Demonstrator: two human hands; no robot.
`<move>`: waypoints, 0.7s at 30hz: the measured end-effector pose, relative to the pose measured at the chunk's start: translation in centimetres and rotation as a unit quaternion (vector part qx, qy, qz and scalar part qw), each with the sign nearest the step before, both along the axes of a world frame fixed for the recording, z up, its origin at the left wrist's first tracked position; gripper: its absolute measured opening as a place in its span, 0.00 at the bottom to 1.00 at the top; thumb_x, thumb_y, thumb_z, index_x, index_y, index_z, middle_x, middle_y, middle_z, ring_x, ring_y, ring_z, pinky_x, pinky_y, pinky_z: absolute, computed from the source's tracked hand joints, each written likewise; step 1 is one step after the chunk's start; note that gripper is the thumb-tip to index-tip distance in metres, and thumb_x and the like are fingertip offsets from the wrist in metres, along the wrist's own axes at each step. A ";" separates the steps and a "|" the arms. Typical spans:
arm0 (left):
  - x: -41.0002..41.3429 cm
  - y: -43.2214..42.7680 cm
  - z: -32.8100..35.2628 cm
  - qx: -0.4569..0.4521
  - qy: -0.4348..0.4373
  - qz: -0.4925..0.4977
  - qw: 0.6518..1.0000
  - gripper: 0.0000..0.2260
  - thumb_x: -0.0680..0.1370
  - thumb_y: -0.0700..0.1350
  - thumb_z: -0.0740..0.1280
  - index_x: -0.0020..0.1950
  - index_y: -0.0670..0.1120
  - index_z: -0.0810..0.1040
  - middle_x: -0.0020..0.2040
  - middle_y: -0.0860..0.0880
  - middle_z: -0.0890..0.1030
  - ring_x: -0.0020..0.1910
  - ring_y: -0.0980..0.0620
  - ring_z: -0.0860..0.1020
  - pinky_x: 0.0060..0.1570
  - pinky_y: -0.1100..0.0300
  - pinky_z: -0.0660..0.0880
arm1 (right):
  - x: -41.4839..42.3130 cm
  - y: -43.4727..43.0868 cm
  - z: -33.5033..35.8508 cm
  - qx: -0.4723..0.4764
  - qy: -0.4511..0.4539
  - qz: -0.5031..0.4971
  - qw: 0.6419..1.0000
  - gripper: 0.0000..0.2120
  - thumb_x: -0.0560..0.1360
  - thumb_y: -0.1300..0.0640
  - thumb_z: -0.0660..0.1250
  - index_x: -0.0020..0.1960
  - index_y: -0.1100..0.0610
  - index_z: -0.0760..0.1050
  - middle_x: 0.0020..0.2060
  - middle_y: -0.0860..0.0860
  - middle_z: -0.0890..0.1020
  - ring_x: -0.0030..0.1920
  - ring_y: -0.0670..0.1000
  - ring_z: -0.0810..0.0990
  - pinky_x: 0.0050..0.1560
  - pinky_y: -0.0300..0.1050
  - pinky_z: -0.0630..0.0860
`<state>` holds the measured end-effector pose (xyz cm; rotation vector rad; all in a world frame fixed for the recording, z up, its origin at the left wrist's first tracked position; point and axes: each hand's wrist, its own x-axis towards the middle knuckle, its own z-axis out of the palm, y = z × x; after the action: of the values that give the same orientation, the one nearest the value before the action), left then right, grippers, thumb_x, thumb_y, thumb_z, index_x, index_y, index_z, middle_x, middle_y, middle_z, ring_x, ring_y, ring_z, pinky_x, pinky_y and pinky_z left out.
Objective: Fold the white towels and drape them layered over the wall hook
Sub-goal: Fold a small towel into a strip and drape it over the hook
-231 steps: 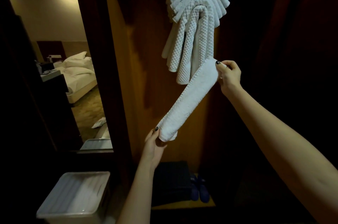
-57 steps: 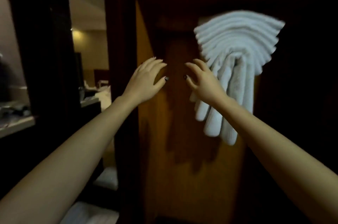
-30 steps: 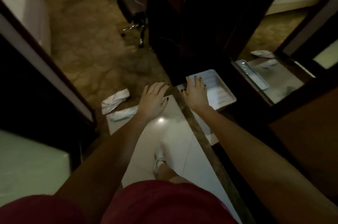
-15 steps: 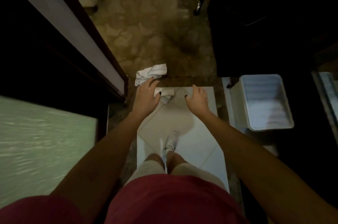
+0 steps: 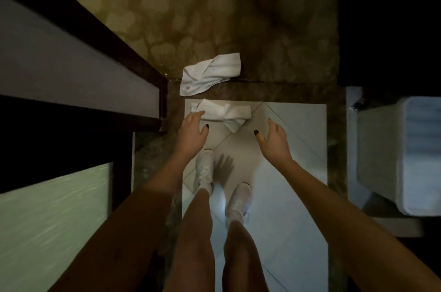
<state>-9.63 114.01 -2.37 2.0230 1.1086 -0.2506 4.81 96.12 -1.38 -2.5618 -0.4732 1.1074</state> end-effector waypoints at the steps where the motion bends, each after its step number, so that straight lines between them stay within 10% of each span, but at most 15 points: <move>1: 0.9 1.1 -2.9 -0.018 -0.001 0.040 0.999 0.19 0.81 0.41 0.63 0.72 0.42 0.69 0.70 0.42 0.71 0.69 0.44 0.69 0.66 0.56 0.65 | 0.7 0.7 -3.0 0.003 -0.005 0.010 1.000 0.28 0.82 0.51 0.61 0.77 0.63 0.58 0.72 0.61 0.66 0.72 0.60 0.63 0.70 0.53 0.62; 9: 3.1 6.1 -24.1 -0.068 0.022 0.097 0.993 0.17 0.81 0.40 0.62 0.70 0.41 0.71 0.66 0.41 0.74 0.66 0.44 0.72 0.64 0.56 0.68 | 4.2 4.6 -24.5 -0.010 0.014 0.010 1.000 0.11 0.79 0.57 0.61 0.58 0.62 0.73 0.54 0.61 0.78 0.55 0.62 0.76 0.52 0.53 0.73; 21: 6.7 11.1 -43.1 -0.068 0.012 0.153 0.986 0.23 0.78 0.47 0.69 0.69 0.42 0.69 0.62 0.45 0.75 0.61 0.47 0.73 0.60 0.56 0.70 | 6.5 7.8 -44.0 0.052 0.022 -0.201 0.978 0.28 0.75 0.56 0.71 0.70 0.65 0.66 0.67 0.62 0.71 0.65 0.63 0.72 0.60 0.52 0.73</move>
<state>-2.98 125.15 -45.43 1.7070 1.3606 -0.1867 11.28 103.93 -45.35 -2.3897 0.0037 0.9589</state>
